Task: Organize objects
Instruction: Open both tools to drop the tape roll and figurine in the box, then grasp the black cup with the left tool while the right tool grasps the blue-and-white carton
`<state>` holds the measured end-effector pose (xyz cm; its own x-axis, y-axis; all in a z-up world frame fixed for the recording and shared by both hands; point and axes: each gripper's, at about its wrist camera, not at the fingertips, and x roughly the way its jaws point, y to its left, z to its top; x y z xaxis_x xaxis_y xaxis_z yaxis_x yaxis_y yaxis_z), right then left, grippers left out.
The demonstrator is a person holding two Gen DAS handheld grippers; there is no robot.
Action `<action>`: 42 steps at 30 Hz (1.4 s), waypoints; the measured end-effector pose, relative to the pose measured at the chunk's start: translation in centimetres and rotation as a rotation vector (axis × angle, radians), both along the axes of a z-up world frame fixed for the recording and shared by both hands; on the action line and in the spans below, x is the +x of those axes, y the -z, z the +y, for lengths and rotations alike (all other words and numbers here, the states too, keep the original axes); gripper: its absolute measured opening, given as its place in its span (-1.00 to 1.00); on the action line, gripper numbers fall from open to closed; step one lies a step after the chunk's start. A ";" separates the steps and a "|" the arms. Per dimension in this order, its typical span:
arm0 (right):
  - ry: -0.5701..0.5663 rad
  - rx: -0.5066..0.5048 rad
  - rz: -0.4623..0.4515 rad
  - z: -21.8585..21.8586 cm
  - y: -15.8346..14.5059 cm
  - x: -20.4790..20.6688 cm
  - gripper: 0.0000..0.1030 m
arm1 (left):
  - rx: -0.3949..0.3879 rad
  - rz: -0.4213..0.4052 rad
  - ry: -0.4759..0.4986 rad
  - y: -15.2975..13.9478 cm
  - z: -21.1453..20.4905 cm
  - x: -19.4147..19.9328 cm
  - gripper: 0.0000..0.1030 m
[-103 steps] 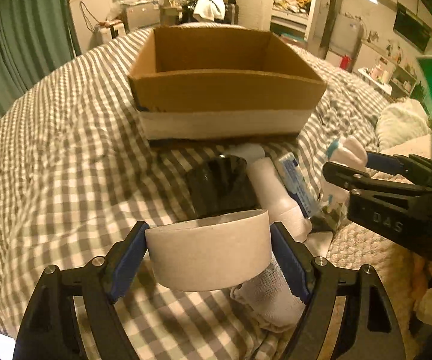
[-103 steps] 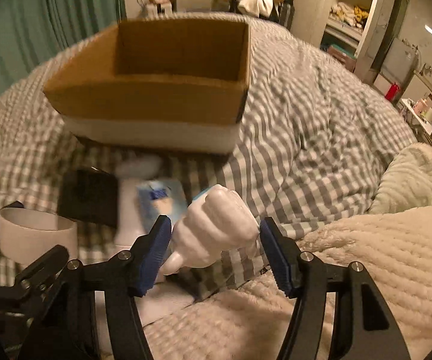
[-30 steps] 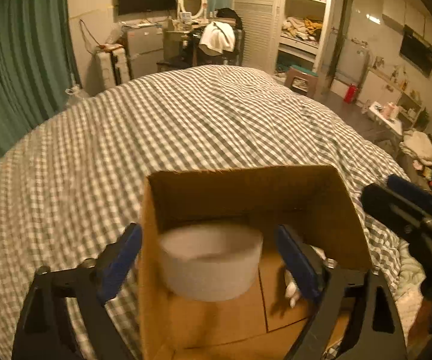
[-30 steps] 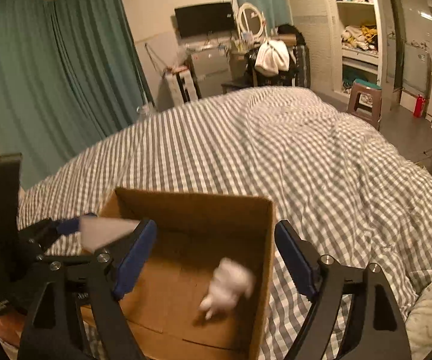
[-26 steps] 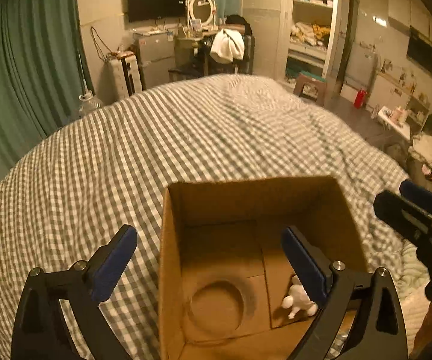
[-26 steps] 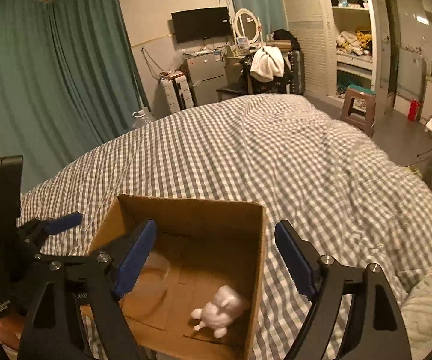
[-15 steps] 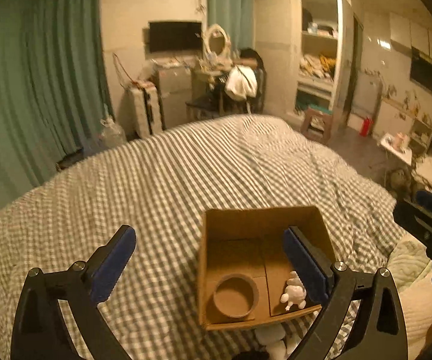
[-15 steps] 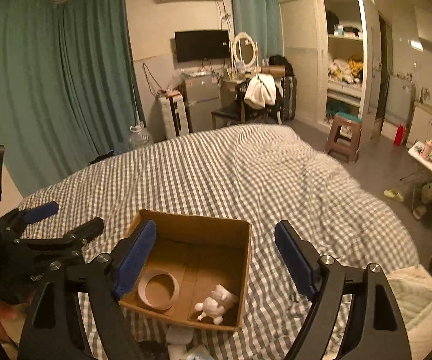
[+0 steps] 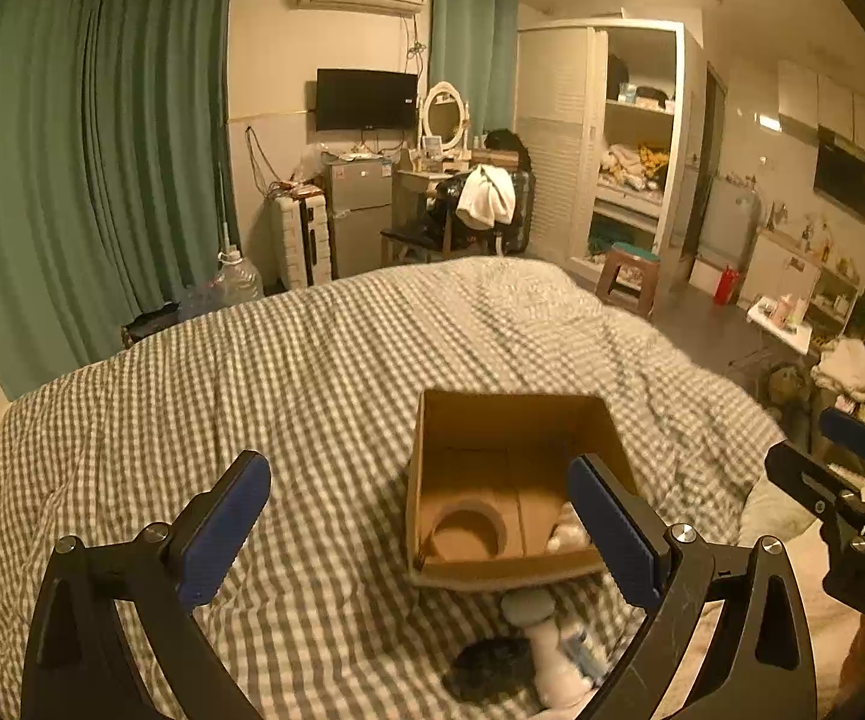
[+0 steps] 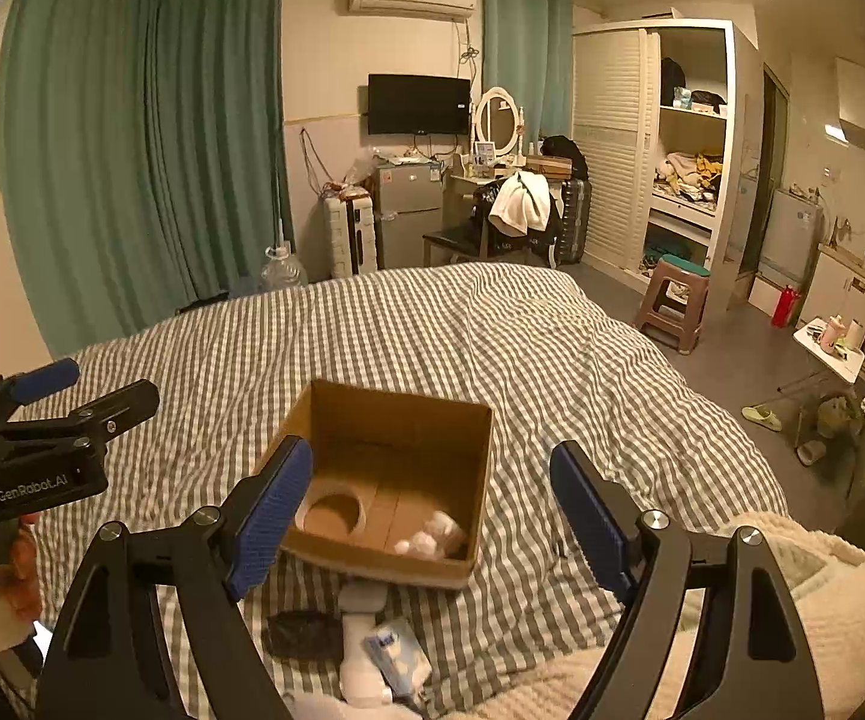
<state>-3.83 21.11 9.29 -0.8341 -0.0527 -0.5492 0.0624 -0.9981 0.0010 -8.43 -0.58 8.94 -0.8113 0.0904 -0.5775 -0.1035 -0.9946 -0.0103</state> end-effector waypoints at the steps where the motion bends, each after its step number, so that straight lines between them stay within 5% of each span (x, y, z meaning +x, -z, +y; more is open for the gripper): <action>1: -0.004 0.003 -0.006 -0.1 0.3 0.2 0.59 | -0.006 -0.003 -0.008 0.6 -0.1 0.3 0.98; 10: -0.016 -0.041 -0.086 -0.2 5.8 1.5 0.59 | -0.028 -0.070 -0.066 7.6 0.2 2.7 0.98; 25: -0.009 -0.056 -0.376 0.0 19.4 -0.3 0.59 | -0.050 -0.244 -0.035 18.2 2.6 2.5 0.98; 36: -0.010 -0.076 -0.547 0.6 24.5 -2.7 0.57 | -0.083 -0.357 0.018 22.4 3.8 0.4 0.98; 42: -0.051 -0.158 -0.621 1.1 26.7 -4.3 0.29 | -0.072 -0.417 0.039 24.1 4.1 -0.8 0.99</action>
